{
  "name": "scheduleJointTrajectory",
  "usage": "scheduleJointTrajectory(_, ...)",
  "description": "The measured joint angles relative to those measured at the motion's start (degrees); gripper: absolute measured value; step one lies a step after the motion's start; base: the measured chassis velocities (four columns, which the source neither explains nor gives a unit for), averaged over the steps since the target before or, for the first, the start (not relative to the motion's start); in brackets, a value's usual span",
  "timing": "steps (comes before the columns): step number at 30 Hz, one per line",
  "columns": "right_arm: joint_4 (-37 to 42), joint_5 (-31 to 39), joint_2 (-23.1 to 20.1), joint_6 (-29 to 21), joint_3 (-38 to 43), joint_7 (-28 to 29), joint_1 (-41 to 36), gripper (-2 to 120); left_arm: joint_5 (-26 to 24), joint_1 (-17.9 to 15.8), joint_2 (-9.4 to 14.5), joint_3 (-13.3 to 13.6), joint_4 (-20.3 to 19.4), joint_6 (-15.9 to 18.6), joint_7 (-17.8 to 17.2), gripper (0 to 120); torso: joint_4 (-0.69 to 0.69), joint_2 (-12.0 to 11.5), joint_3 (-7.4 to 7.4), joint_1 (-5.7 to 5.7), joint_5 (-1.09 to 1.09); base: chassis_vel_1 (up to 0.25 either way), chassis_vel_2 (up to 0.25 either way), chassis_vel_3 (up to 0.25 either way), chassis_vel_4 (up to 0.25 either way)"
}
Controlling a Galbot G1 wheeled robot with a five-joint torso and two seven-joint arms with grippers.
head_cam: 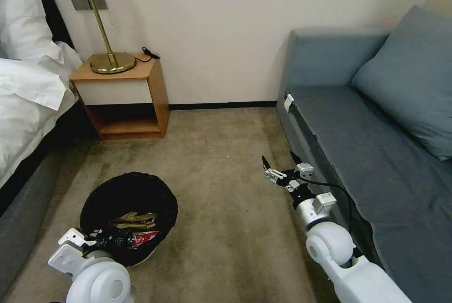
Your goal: Pick up the trash bin, then pick up the garbage on the floor and place it into the trash bin.
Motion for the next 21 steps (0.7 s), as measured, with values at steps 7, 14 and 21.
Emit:
scheduleJointTrajectory(7,1.3,-2.6,3.0,-1.2,0.7,0.4,-3.0,100,0.0,0.0,-0.3,0.4,0.0,0.0,0.0,0,0.00,0.0,0.00,0.00,-0.02,0.000,0.000,0.000,0.000)
scheduleJointTrajectory(14,2.0,-3.5,6.8,-1.2,3.3,0.1,-5.2,100,0.1,-0.1,-0.4,0.5,0.2,0.0,0.0,0,0.00,0.0,0.00,0.00,-0.02,0.000,0.000,0.000,0.000)
scheduleJointTrajectory(21,1.6,-5.5,9.5,-0.5,3.4,-1.3,-6.7,100,0.2,-0.2,-0.5,0.9,0.2,0.0,0.0,0,0.00,0.0,0.00,0.00,-0.01,0.000,0.000,0.000,0.000)
